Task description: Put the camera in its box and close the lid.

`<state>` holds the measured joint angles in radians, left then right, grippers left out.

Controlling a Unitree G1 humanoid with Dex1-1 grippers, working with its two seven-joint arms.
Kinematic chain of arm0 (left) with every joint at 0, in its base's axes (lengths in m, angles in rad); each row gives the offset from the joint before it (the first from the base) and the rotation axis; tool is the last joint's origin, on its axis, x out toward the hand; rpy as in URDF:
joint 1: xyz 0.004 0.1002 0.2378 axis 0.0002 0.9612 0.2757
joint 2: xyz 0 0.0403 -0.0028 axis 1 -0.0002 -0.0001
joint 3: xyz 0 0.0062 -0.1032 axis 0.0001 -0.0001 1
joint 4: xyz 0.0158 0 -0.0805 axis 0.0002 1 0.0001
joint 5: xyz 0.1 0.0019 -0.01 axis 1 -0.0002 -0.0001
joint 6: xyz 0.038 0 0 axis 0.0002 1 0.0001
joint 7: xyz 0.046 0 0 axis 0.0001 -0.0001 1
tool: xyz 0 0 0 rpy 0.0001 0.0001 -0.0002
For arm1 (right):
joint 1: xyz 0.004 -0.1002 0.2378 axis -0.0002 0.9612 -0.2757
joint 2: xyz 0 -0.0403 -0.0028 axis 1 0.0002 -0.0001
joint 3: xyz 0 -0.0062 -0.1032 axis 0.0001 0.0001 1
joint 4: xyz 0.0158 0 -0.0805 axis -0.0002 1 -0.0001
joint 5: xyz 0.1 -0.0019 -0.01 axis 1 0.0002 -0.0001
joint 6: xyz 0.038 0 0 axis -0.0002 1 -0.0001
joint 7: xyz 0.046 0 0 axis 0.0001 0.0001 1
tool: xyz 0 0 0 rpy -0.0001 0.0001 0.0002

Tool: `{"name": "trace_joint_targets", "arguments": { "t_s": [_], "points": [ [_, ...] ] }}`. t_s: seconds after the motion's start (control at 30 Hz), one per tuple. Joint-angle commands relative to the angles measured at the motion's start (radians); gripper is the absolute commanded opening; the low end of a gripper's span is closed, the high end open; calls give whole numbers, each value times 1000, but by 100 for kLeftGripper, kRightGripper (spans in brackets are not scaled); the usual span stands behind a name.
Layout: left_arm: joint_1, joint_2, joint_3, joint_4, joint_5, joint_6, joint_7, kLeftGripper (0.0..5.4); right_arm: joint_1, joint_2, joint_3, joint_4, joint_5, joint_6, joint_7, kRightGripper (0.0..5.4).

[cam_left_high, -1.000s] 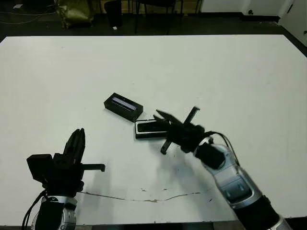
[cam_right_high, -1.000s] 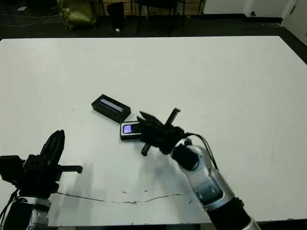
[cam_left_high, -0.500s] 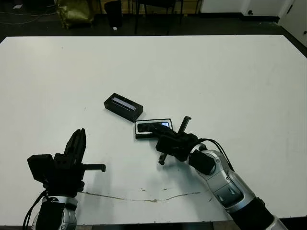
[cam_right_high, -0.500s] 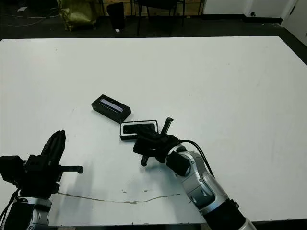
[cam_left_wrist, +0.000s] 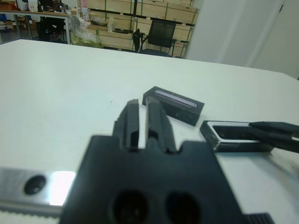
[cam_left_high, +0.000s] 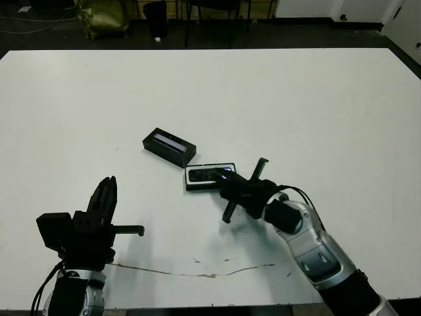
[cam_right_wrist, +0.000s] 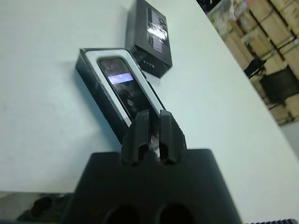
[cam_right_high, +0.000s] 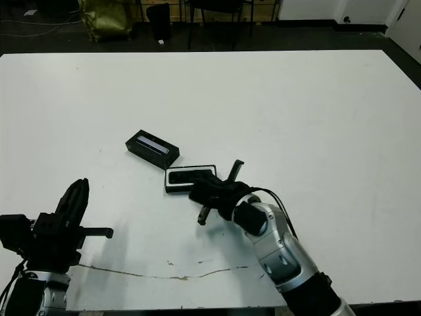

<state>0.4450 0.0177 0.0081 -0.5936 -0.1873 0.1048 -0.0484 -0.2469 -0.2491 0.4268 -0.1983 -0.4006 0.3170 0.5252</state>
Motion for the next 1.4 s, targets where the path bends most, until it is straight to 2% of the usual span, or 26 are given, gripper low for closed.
{"name": "trace_joint_targets", "arguments": {
  "t_s": [0.03, 0.27, 0.6, 0.7, 0.8, 1.0, 1.13, 1.23, 1.3, 1.4],
  "points": [
    [38, 1, 1, 6, 7, 19, 6, 0, 29, -27, -20, -21, 24, 77, 37, 3],
    [30, 1, 6, 16, 0, 13, -2, 0, 44, -54, -66, -93, 80, 146, 64, 3],
    [25, 12, 12, 5, 7, 25, -2, 0, 68, -117, -117, -152, 138, 150, 66, 3],
    [20, 27, 26, 3, 22, 12, -9, 0, 96, -103, -193, -182, 225, 131, 57, 3],
    [-7, 64, 68, -4, 30, 11, -32, 0, 127, -85, -287, -205, 337, 79, 47, 3],
    [-172, 231, 206, -38, 4, 124, -116, 0, 186, -80, -447, -306, 556, 145, 47, 3],
    [-358, 473, 255, -7, 5, 270, -249, 0, 258, -85, -521, -383, 671, 206, 31, 3],
    [-526, 651, 223, 90, -27, 331, -425, 0, 298, -94, -554, -419, 726, 241, 15, 3],
    [-644, 728, 164, 169, -26, 360, -523, 0, 327, -91, -564, -417, 750, 212, 17, 3],
    [-832, 786, 40, 289, 12, 392, -628, 0, 363, -82, -566, -394, 765, 150, 26, 3]
  ]
}}
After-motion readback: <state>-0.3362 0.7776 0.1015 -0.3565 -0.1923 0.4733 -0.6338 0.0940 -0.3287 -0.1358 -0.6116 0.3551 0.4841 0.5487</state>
